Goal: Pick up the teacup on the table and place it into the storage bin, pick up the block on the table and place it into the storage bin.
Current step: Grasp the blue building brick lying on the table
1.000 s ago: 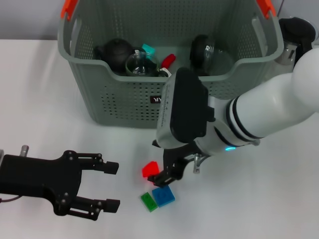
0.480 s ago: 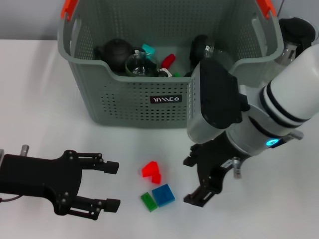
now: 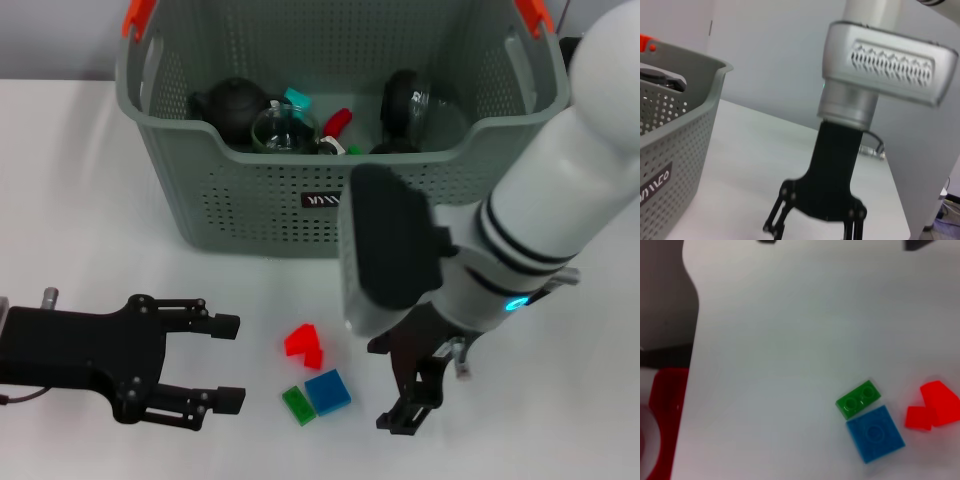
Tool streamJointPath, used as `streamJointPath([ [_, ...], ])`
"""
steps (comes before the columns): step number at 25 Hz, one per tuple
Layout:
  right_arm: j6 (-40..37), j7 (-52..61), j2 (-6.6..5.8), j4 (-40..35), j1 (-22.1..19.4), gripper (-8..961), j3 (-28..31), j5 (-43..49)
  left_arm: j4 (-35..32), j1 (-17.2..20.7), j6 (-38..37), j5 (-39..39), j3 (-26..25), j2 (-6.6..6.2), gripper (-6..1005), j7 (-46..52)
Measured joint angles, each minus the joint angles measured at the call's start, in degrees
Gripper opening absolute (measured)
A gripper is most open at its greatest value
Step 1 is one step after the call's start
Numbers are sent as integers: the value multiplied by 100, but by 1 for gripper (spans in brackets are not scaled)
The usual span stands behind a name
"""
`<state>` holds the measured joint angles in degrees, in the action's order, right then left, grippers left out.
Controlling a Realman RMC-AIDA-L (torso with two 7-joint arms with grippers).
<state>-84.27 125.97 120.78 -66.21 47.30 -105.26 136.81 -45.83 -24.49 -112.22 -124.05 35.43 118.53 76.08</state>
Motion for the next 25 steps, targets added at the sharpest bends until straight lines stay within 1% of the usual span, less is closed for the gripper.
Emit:
streamJointPath([
  [4, 370, 29, 20, 198, 179, 879, -484, -24, 5, 11, -13, 2, -3, 2, 809, 4],
  [9, 679, 130, 52, 299, 311, 879, -853, -47, 5, 27, -18, 4, -7, 3, 809, 4],
  [17, 1092, 189, 66, 324, 333, 879, -1111, -121, 4, 32, -11, 4, -10, 4, 810, 0],
  [25, 1337, 189, 71, 762, 505, 879, -1171, -361, 4, 24, -10, 4, -10, 4, 810, 2],
])
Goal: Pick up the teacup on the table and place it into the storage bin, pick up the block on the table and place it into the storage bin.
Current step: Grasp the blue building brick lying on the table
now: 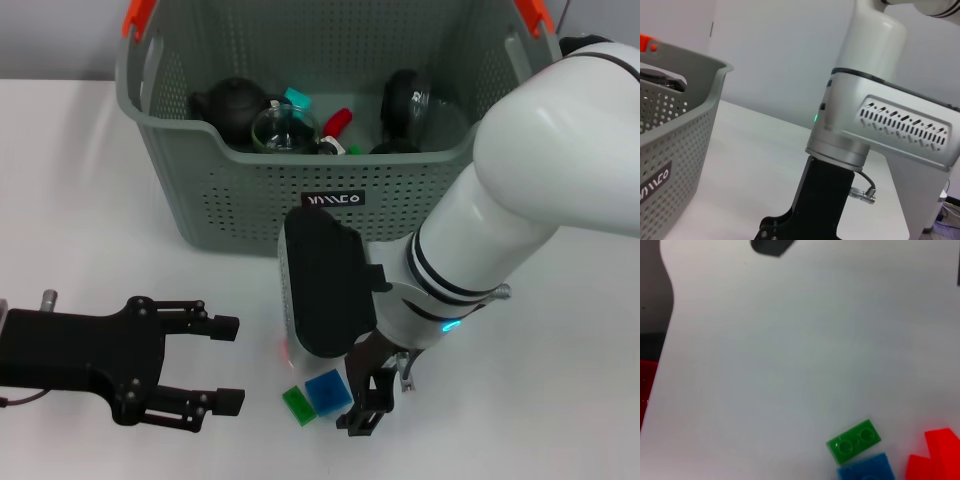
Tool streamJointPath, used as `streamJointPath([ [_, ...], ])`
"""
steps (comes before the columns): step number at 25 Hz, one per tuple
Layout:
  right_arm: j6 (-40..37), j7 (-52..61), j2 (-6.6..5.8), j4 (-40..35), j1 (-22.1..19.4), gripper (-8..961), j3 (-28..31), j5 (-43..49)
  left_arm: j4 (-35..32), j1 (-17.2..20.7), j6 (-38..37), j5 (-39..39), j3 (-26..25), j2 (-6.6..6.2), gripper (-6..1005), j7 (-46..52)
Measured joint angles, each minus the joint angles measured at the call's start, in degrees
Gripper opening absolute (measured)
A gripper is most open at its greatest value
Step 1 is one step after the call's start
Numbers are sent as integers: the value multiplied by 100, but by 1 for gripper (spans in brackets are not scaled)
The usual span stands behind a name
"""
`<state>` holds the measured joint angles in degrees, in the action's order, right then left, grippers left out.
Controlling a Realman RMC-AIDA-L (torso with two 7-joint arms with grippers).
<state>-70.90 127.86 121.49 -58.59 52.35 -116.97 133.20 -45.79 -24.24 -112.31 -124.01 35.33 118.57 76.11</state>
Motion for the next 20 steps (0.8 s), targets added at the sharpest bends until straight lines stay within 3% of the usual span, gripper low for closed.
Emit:
streamJointPath([
  [16, 85, 2, -10, 128, 22, 879, -65, -222, 12, 3, 17, 0, 0, 9, 810, 1],
  [20, 58, 7, -6, 129, 21, 663, -65, -224, 18, 12, 17, 0, 0, 9, 810, -1],
])
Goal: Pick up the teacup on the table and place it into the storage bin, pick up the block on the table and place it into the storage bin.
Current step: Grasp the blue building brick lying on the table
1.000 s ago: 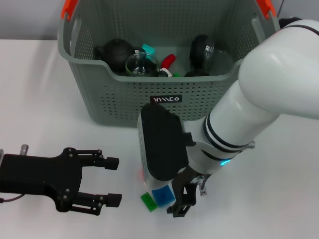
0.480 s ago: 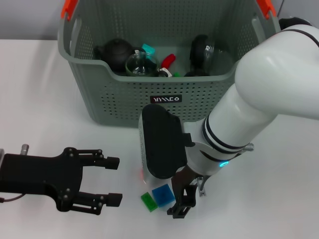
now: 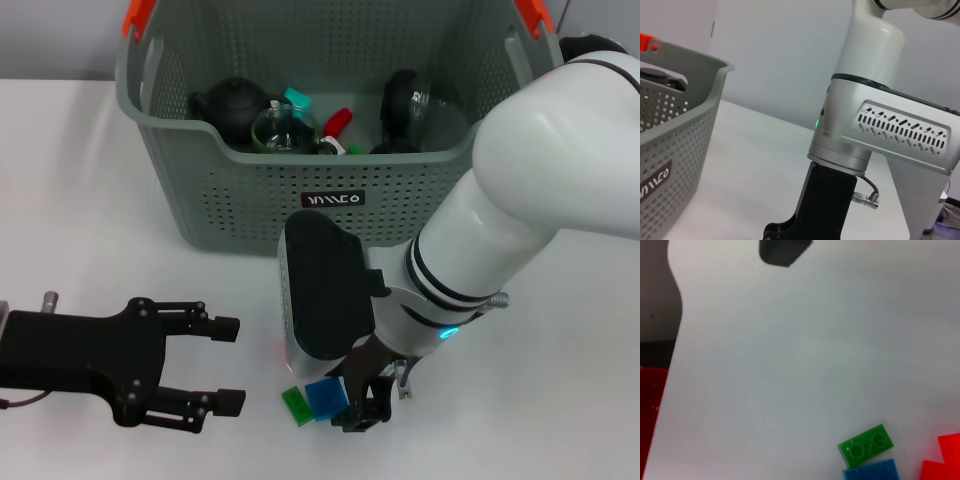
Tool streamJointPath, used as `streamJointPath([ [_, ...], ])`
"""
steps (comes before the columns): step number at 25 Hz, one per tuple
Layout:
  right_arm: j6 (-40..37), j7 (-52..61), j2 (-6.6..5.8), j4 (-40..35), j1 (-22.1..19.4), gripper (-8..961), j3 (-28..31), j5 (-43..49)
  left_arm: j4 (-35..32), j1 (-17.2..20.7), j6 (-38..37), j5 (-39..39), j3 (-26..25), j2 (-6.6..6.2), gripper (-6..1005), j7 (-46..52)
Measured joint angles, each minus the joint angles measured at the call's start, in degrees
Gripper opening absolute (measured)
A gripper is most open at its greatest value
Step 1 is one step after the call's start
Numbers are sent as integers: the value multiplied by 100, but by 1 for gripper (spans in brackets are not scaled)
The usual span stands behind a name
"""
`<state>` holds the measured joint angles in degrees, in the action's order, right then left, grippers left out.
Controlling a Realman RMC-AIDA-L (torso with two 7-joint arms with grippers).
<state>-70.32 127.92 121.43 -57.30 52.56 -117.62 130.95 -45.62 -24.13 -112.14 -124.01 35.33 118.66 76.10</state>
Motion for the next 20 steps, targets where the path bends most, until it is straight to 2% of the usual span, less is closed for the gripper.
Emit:
streamJointPath([
  [4, -22, 11, -4, 0, 0, 555, 2, 0, 16, 4, 0, 0, 0, 0, 810, -6],
  [20, 89, -18, 8, 0, 16, 565, -1, 1, 35, -4, -1, 0, -52, 0, 810, -34],
])
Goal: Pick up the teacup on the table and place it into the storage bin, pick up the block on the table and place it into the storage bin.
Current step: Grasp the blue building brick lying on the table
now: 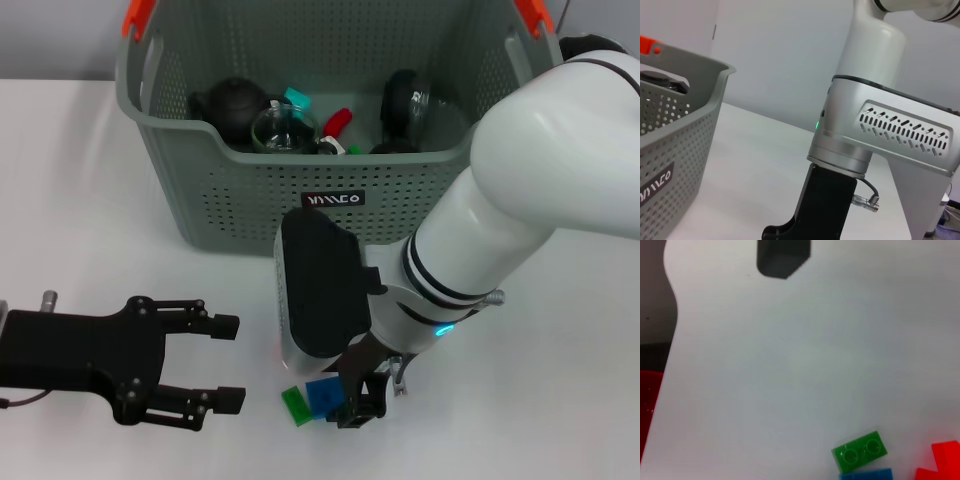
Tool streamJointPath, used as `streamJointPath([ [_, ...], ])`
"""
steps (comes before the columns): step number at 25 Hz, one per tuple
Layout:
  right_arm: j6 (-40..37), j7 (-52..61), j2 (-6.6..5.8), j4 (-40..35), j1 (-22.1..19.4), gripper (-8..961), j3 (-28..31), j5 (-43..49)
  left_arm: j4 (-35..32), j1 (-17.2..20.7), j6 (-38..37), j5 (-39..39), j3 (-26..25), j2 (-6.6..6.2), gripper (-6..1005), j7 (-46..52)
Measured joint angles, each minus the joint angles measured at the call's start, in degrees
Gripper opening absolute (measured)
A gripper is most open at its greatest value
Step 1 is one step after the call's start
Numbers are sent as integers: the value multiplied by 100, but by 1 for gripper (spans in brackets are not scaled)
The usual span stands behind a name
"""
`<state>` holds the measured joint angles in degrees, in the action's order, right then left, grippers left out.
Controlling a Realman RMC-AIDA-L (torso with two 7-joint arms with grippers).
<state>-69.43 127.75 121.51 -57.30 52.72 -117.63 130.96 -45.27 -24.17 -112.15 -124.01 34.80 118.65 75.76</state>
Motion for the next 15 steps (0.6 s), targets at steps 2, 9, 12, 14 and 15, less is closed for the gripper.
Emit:
streamJointPath([
  [2, 12, -11, 4, 0, 1, 565, -2, 0, 0, -5, 0, 0, 0, 0, 810, 0],
  [9, 56, -27, 6, 75, 2, 564, -37, -2, 0, -8, 0, 0, -7, 0, 810, 0],
  [12, 67, -28, 12, 79, 2, 563, -74, -44, 0, -14, 0, 0, -9, 0, 810, 0],
  [14, 71, -29, 13, 79, 2, 562, -90, -58, 0, -16, 0, 0, -9, 0, 810, 0],
  [15, 71, -29, 12, 79, 2, 561, -101, -60, 0, -16, 0, 0, -9, 0, 810, 0],
])
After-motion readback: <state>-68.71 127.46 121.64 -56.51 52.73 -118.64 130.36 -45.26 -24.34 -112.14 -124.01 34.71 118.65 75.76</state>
